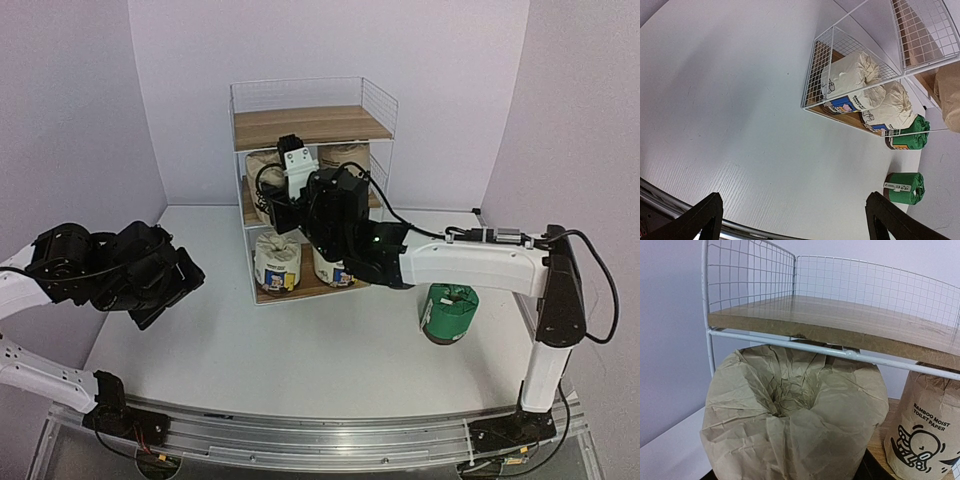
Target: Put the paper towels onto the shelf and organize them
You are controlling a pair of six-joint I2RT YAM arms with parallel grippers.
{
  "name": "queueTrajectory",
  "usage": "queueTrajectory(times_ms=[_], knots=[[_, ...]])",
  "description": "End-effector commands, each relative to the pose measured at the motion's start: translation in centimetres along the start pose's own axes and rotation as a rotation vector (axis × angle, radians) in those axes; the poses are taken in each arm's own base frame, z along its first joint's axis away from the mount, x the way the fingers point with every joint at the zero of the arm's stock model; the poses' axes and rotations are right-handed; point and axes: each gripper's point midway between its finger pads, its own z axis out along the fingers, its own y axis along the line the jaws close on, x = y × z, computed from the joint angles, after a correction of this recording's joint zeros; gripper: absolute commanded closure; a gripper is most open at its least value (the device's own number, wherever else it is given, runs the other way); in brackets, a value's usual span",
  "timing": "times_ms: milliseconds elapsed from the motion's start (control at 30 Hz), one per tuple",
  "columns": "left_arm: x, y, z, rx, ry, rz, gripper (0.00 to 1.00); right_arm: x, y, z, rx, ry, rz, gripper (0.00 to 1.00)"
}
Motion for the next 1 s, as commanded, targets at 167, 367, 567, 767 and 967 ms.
queueTrajectory(times_ms=[167, 367, 567, 767, 967], knots=[[0.1, -0.5, 0.0, 0.033, 0.01, -0.01, 0.0, -4.3, -1.1, 1.4, 0.088, -0.163, 0.094, 1.0], [0.4, -0.6, 0.2, 0.034, 0.015, -0.009, 0.0, -3.1, -1.2, 2.7, 0.109, -0.152, 0.109, 1.0], [0.4, -0.7, 0.2, 0.037, 0.019, -0.007, 0.0, -2.0, -1.6, 3.9, 0.13, -0.143, 0.108, 0.98], [0.6, -0.8, 0.3, 0.037, 0.023, -0.004, 0.0, -1.0, -1.9, 4.7, 0.152, -0.134, 0.123, 0.92], [0.6, -0.7, 0.3, 0.038, 0.025, -0.002, 0.0, -0.5, -1.9, 5.1, 0.155, -0.13, 0.145, 0.85]])
